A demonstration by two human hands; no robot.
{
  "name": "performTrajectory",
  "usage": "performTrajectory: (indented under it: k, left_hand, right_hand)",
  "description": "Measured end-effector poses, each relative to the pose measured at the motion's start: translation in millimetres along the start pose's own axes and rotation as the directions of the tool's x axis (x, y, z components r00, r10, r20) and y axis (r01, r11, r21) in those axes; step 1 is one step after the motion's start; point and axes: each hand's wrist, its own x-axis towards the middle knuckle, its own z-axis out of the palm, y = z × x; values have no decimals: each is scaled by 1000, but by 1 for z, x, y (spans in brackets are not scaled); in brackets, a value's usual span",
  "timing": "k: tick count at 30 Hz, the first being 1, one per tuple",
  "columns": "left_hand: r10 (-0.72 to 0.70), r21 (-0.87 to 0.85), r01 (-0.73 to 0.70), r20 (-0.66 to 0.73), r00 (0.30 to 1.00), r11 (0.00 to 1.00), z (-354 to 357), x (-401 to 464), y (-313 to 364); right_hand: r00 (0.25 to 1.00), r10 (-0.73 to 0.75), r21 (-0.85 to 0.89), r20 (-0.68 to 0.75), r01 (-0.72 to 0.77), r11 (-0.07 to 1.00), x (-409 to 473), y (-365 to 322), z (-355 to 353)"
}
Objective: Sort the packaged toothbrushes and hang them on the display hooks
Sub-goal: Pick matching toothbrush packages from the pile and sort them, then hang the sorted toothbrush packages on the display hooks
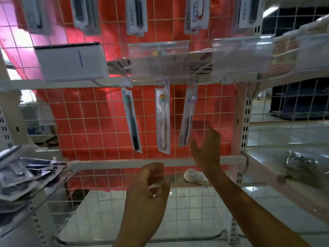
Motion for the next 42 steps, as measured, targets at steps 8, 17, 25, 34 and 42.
performTrajectory:
  k: [8,17,25,34,42]
  left_hand:
    - [-157,33,155,101,982,987,0,22,51]
    - [-332,158,299,264,906,941,-27,29,133]
    - [-425,220,366,375,824,904,-68,7,213]
    - [-494,279,410,413,765,868,-87,23,282]
    - [-605,164,590,358,711,791,-70,66,319]
  right_hand:
    - [985,99,57,144,-108,993,-67,-69,-47]
    - [907,257,-10,335,-269,963,-56,-170,-114]
    - [837,319,-118,444,-298,947,-46,-253,-180]
    - [804,323,-169,500,-275,946,0,-304,-226]
    - [835,291,-155,467,-247,957,69,-300,-237]
